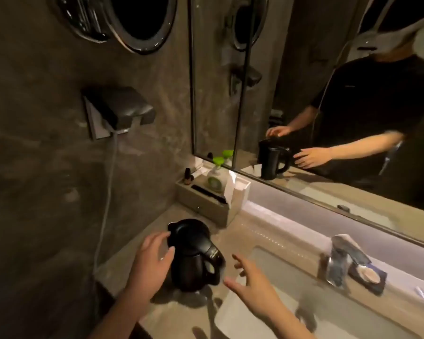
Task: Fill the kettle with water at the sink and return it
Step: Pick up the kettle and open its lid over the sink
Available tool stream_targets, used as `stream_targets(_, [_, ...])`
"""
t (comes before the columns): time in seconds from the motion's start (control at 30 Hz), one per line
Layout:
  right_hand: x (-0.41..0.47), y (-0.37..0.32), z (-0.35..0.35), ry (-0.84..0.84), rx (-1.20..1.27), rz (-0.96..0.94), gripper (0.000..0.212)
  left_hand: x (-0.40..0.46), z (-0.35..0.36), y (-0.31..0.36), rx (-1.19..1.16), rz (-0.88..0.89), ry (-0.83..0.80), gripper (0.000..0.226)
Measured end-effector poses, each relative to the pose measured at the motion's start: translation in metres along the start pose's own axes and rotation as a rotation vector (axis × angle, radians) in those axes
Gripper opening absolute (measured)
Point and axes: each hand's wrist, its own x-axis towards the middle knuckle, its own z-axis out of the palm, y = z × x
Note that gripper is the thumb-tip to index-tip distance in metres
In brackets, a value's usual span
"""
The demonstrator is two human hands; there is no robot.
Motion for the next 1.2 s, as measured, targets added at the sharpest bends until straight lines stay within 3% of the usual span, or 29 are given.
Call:
stream_targets(0.1, [0.027,-0.022,0.017,-0.034,0.116,-0.048,0.058,0.016,0.009,0.008,0.13,0.09,-0.059,0.04])
stream_targets(0.27, [0.043,-0.028,0.038,-0.055,0.38,0.02,0.022,0.019,0.016,0.005,0.21,0.043,-0.146,0.041])
stream_targets(0.57, [0.045,-0.04,0.042,0.08,0.532,-0.03,0.021,0.037,0.014,0.014,0.115,0.039,-0.173,0.042])
stream_targets(0.83, [0.029,-0.047,-0.029,0.254,0.469,-0.148,0.018,0.045,0.031,0.073,-0.06,0.16,-0.208,0.042])
stream_targets(1.2, [-0.058,0.047,-0.114,0.485,0.325,0.029,0.025,-0.034,0.103,0.197,-0.106,0.561,-0.371,0.043])
